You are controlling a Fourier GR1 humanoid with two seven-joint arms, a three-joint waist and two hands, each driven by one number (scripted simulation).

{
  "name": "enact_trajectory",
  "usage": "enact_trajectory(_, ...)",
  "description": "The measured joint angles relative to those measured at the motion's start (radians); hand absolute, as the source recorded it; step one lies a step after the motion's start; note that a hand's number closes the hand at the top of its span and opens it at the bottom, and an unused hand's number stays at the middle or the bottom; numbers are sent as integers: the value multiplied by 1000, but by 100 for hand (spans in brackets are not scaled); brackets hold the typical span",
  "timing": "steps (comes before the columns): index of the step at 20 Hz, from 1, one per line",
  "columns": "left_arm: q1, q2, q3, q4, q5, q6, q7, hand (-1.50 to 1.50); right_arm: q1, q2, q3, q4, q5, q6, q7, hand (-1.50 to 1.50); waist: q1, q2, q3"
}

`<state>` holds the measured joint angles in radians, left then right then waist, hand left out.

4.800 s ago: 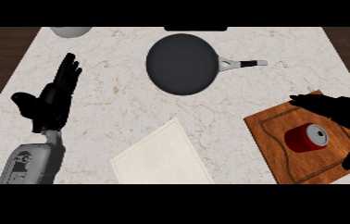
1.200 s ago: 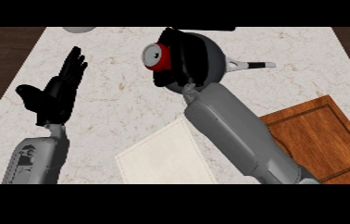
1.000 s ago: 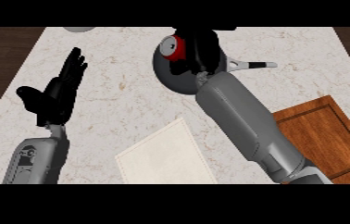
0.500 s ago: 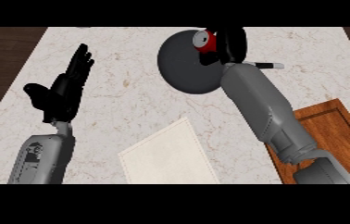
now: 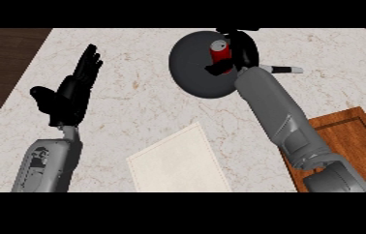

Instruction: Pick the can from the cutting board and place it in the pan

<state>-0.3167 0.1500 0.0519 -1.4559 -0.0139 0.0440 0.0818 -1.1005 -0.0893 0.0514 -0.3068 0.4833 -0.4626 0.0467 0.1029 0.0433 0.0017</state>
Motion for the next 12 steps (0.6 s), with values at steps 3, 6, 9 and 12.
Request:
enact_trajectory(3, 0, 3, 3, -2, 3, -3, 5, 0, 12, 1, -33, 29, -30, 22, -81, -150, 2, -1, 0)
enact_trajectory(6, 6, 6, 6, 1, 4, -6, 2, 0, 22, 6, -75, 39, -65, 11, -166, -150, 1, 1, 1)
enact_trajectory(9, 20, 11, 14, -3, 7, -6, 2, 0, 49, 12, -130, 23, -116, -14, -271, -150, -15, -6, 1)
enact_trajectory(12, 23, 12, 26, 15, 6, 1, -12, 0, 64, 17, -196, 1, -183, -7, -358, -150, -35, -13, 1)
